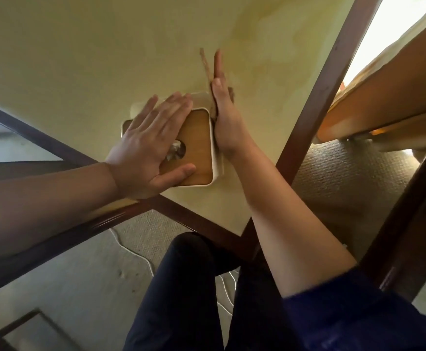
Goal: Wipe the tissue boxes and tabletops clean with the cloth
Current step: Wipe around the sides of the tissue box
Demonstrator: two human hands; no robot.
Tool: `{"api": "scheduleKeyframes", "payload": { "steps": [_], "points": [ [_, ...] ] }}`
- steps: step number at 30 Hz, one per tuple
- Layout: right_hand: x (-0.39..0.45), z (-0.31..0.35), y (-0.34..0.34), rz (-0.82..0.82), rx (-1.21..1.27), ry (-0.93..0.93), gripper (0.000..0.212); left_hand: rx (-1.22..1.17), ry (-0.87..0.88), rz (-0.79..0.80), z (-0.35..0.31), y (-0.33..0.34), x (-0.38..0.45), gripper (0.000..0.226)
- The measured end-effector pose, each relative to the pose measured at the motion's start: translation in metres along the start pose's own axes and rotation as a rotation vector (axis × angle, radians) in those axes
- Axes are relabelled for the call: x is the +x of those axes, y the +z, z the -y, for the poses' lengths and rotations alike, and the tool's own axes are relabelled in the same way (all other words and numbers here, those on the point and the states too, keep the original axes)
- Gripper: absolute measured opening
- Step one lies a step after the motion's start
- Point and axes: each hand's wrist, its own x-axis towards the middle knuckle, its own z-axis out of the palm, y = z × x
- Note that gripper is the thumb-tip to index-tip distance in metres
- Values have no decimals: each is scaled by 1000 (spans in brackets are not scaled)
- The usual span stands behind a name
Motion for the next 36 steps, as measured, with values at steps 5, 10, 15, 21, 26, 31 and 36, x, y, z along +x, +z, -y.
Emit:
{"api": "scheduleKeyframes", "payload": {
  "steps": [5, 10, 15, 21, 26, 31, 36],
  "points": [
    [-53, -17, 5, 47, -26, -31, 64, 11, -5, -11, -2, 1, -1, 97],
    [-140, -31, 11, 105, 159, 93, 60, 7, -11, -7, -1, 3, 0, 98],
    [-144, -35, 15, 84, 202, 92, 65, 3, -8, -4, 1, 4, 1, 98],
    [-47, -17, 4, 20, -15, -13, 64, 5, -3, -7, 0, 3, 1, 98],
    [-3, -2, 0, 11, -100, -13, 70, 21, -1, -7, -1, 1, 0, 97],
    [-62, -18, 2, 38, -134, -18, 62, 30, -2, -4, 1, 4, -1, 99],
    [-144, -32, 13, 64, 20, 89, 62, 26, -3, 0, 2, 4, 0, 101]
  ]
}}
